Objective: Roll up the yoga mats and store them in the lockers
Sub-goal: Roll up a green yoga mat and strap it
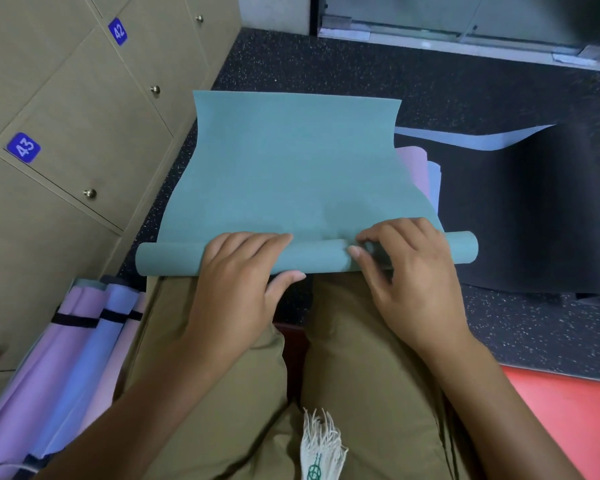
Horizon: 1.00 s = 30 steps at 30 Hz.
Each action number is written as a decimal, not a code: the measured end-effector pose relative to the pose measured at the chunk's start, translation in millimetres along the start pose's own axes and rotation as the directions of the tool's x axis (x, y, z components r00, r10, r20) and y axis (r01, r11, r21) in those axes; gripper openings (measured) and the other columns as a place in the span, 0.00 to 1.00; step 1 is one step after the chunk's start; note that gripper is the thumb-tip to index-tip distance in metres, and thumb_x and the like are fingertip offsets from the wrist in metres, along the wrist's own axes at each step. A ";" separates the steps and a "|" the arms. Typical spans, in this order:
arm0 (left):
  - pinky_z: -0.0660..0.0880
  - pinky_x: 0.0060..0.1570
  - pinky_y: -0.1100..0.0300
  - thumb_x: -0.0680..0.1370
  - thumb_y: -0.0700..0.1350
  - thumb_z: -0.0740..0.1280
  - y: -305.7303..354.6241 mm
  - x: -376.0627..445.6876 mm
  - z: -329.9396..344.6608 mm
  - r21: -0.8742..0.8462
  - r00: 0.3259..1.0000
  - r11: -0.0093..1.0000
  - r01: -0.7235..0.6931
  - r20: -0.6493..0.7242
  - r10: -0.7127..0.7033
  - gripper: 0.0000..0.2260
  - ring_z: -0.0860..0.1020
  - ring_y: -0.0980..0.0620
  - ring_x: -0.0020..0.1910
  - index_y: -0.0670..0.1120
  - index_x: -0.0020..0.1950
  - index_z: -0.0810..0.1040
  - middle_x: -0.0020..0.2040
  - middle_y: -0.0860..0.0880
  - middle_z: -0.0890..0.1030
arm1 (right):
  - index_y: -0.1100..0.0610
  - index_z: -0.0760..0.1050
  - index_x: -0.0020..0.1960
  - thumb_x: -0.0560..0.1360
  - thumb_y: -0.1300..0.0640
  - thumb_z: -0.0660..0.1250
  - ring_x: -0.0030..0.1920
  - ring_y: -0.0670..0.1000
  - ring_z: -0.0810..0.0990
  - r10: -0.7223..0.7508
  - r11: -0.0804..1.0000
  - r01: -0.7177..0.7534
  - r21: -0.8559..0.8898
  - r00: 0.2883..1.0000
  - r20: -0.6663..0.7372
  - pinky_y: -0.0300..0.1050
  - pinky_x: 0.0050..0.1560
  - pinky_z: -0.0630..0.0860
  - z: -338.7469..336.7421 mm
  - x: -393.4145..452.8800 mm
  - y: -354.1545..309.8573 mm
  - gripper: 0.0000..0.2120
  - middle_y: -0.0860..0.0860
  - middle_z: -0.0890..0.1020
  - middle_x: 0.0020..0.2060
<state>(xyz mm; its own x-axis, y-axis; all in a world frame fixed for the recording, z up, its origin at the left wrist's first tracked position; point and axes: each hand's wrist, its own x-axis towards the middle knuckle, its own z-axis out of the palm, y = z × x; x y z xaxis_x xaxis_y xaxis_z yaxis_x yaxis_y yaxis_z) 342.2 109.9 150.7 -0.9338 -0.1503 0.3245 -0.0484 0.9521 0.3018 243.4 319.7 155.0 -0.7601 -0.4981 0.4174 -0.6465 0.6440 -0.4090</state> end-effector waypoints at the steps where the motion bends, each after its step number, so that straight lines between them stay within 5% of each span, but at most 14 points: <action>1: 0.69 0.59 0.53 0.77 0.58 0.69 -1.6 2.2 -0.2 -0.009 1.000 1.000 0.006 0.016 -0.006 0.20 0.80 0.47 0.54 0.45 0.62 0.83 0.56 0.51 0.84 | 0.57 0.81 0.53 0.81 0.51 0.68 0.50 0.57 0.76 -0.020 0.999 0.021 -0.024 1.000 0.009 0.53 0.52 0.72 -0.6 -2.9 0.5 0.09 0.50 0.82 0.49; 8: 0.68 0.57 0.53 0.80 0.63 0.57 -7.7 22.7 -0.4 -0.052 0.990 0.996 0.074 0.127 -0.067 0.23 0.79 0.48 0.55 0.50 0.60 0.83 0.54 0.54 0.85 | 0.55 0.81 0.61 0.80 0.49 0.68 0.55 0.55 0.77 -0.029 1.000 0.029 -0.003 0.996 0.087 0.51 0.58 0.72 1.9 -2.3 10.0 0.14 0.48 0.82 0.55; 15: 0.72 0.54 0.54 0.77 0.50 0.72 -4.7 31.9 -6.6 -0.227 0.989 0.966 0.125 -0.047 -0.139 0.08 0.76 0.50 0.51 0.49 0.53 0.84 0.50 0.56 0.81 | 0.51 0.81 0.57 0.82 0.43 0.60 0.48 0.51 0.76 0.051 0.995 -0.061 0.075 0.990 0.134 0.49 0.51 0.70 11.0 18.2 22.2 0.16 0.45 0.83 0.48; 21: 0.72 0.57 0.51 0.73 0.53 0.77 -11.6 17.3 1.1 -0.028 0.998 1.000 0.010 -0.063 -0.012 0.18 0.77 0.46 0.54 0.47 0.60 0.84 0.55 0.52 0.83 | 0.46 0.80 0.57 0.80 0.37 0.55 0.51 0.48 0.76 0.063 0.993 -0.087 0.079 0.960 0.271 0.46 0.49 0.70 7.2 33.7 27.5 0.20 0.42 0.82 0.48; 30: 0.70 0.53 0.53 0.78 0.56 0.67 -24.6 38.4 0.4 -0.132 0.997 0.991 0.038 0.065 -0.029 0.16 0.78 0.49 0.52 0.50 0.60 0.84 0.53 0.54 0.83 | 0.54 0.80 0.61 0.80 0.49 0.70 0.54 0.51 0.75 0.002 0.992 -0.026 0.123 0.983 0.185 0.47 0.56 0.73 4.8 35.5 24.2 0.13 0.47 0.81 0.53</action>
<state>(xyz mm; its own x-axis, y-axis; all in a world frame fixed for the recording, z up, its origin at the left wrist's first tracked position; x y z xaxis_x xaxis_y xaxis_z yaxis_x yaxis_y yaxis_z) 307.4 80.8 155.4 -0.9532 -0.1604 0.2564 -0.0364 0.9025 0.4291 200.5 314.8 156.0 -0.7606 -0.5952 0.2593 -0.6299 0.5799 -0.5166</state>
